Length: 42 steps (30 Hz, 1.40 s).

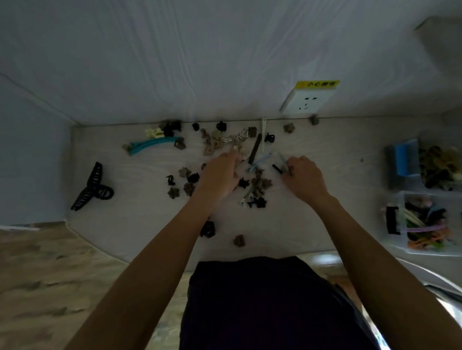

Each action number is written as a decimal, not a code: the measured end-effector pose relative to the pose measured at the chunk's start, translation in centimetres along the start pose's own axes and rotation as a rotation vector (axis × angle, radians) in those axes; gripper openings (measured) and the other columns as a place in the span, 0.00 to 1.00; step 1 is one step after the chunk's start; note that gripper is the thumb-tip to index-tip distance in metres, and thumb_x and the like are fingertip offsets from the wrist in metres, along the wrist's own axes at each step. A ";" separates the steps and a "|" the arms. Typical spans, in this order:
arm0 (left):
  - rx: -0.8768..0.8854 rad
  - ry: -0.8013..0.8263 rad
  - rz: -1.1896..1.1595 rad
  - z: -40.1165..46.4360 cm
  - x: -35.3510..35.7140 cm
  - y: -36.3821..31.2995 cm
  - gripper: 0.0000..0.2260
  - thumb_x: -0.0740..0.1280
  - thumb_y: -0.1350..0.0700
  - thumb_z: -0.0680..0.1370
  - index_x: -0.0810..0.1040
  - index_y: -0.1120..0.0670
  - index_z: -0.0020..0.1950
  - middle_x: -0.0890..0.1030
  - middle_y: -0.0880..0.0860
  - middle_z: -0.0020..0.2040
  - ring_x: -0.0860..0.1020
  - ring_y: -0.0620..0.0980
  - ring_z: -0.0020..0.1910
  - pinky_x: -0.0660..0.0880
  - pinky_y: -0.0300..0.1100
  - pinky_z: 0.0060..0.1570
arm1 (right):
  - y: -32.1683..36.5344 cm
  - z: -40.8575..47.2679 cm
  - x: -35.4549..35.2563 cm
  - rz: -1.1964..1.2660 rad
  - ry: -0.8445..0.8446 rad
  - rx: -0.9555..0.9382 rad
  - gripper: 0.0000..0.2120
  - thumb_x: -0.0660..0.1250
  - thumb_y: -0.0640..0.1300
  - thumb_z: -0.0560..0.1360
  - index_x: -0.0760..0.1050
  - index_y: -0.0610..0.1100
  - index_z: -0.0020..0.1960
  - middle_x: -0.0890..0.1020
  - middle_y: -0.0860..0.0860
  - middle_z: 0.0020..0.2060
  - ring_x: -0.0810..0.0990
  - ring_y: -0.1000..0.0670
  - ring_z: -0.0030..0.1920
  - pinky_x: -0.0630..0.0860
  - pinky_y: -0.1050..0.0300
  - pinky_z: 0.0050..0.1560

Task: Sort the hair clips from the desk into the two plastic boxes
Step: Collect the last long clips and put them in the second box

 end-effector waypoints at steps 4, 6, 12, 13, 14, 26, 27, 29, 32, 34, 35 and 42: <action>-0.048 -0.077 -0.075 -1.1 -1.0 0.3 0.15 0.65 0.59 0.74 0.72 0.56 0.61 0.77 0.57 0.55 0.77 0.56 0.50 0.74 0.49 0.52 | 2.1 1.5 -2.8 0.073 -0.084 -0.118 0.12 0.59 0.42 0.79 0.75 0.34 0.48 0.74 0.38 0.42 0.75 0.39 0.45 0.64 0.56 0.40; -0.027 -0.092 -0.086 -0.7 -1.2 -1.1 0.14 0.63 0.60 0.75 0.72 0.57 0.60 0.76 0.57 0.55 0.76 0.55 0.51 0.72 0.46 0.49 | 3.9 3.0 -3.8 0.068 -0.110 -0.186 0.12 0.58 0.41 0.79 0.74 0.33 0.48 0.76 0.36 0.45 0.75 0.38 0.47 0.65 0.54 0.41; -0.026 -0.098 -0.041 2.0 -0.6 -4.8 0.14 0.61 0.62 0.77 0.70 0.60 0.63 0.73 0.59 0.60 0.73 0.57 0.58 0.69 0.45 0.55 | 8.0 6.9 -3.5 -0.064 -0.129 -0.228 0.13 0.55 0.39 0.78 0.71 0.33 0.57 0.76 0.35 0.54 0.76 0.37 0.53 0.71 0.48 0.50; -0.037 -0.092 -0.020 2.4 -0.4 -5.0 0.15 0.61 0.62 0.77 0.69 0.60 0.64 0.72 0.60 0.61 0.72 0.57 0.59 0.68 0.45 0.57 | 8.0 7.3 -3.2 -0.082 -0.120 -0.201 0.14 0.57 0.41 0.78 0.72 0.33 0.57 0.77 0.36 0.54 0.76 0.37 0.54 0.72 0.48 0.50; -0.049 -0.088 0.004 2.7 -0.2 -5.2 0.17 0.61 0.61 0.78 0.67 0.60 0.66 0.72 0.60 0.62 0.72 0.57 0.60 0.68 0.45 0.58 | 8.0 7.6 -3.2 -0.090 -0.120 -0.167 0.15 0.58 0.44 0.78 0.73 0.34 0.56 0.78 0.37 0.53 0.77 0.38 0.53 0.73 0.48 0.49; -0.136 -0.060 0.177 2.4 -0.7 -3.0 0.14 0.64 0.58 0.77 0.73 0.56 0.61 0.78 0.57 0.57 0.77 0.57 0.55 0.74 0.48 0.52 | 5.3 7.9 -2.6 -0.052 -0.045 -0.067 0.18 0.65 0.55 0.73 0.76 0.39 0.42 0.81 0.41 0.45 0.80 0.41 0.47 0.70 0.55 0.40; -0.130 -0.061 0.181 2.2 -0.9 -2.8 0.13 0.64 0.57 0.76 0.74 0.56 0.60 0.79 0.57 0.56 0.77 0.57 0.55 0.74 0.48 0.52 | 5.3 8.0 -2.5 -0.050 -0.045 -0.045 0.19 0.65 0.57 0.73 0.77 0.39 0.42 0.82 0.41 0.44 0.80 0.42 0.46 0.69 0.56 0.39; -0.123 -0.058 0.190 1.8 -1.3 -2.7 0.11 0.64 0.55 0.77 0.74 0.57 0.58 0.79 0.58 0.55 0.77 0.58 0.53 0.73 0.49 0.50 | 5.9 8.1 -2.5 -0.046 -0.047 -0.034 0.18 0.66 0.54 0.73 0.79 0.38 0.43 0.82 0.41 0.45 0.80 0.42 0.47 0.71 0.56 0.41; -0.143 -0.013 0.229 1.5 -1.5 -2.2 0.13 0.64 0.55 0.77 0.72 0.58 0.60 0.77 0.59 0.55 0.76 0.59 0.54 0.73 0.49 0.50 | 7.5 7.7 -2.7 0.046 -0.095 -0.128 0.13 0.62 0.45 0.75 0.78 0.35 0.45 0.81 0.38 0.46 0.80 0.41 0.47 0.69 0.56 0.41; -0.141 -0.006 0.218 1.4 -1.5 -1.9 0.14 0.64 0.55 0.77 0.72 0.58 0.60 0.77 0.59 0.56 0.76 0.59 0.53 0.72 0.48 0.49 | 7.4 7.0 -3.2 0.143 -0.125 -0.168 0.12 0.61 0.44 0.76 0.77 0.35 0.47 0.79 0.38 0.47 0.78 0.41 0.48 0.67 0.56 0.42; -0.120 -0.006 0.207 1.4 -1.5 -2.0 0.14 0.64 0.55 0.77 0.73 0.58 0.60 0.76 0.60 0.56 0.76 0.59 0.53 0.72 0.49 0.49 | 6.9 6.4 -3.6 0.181 -0.142 -0.181 0.12 0.61 0.44 0.77 0.77 0.36 0.48 0.79 0.39 0.47 0.77 0.42 0.48 0.66 0.55 0.43; 0.055 -0.076 0.131 0.6 -1.9 -3.3 0.13 0.56 0.58 0.81 0.73 0.66 0.58 0.72 0.64 0.60 0.71 0.61 0.58 0.69 0.51 0.56 | -1.5 1.7 -5.9 0.617 -0.303 0.034 0.11 0.58 0.44 0.79 0.66 0.45 0.38 0.66 0.54 0.31 0.64 0.56 0.32 0.61 0.63 0.33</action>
Point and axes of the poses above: each hand's wrist, its own z-axis towards the middle knuckle, its own x-axis out of the palm, y = z × x, the point moved 10 cm from there along z, towards the middle knuckle
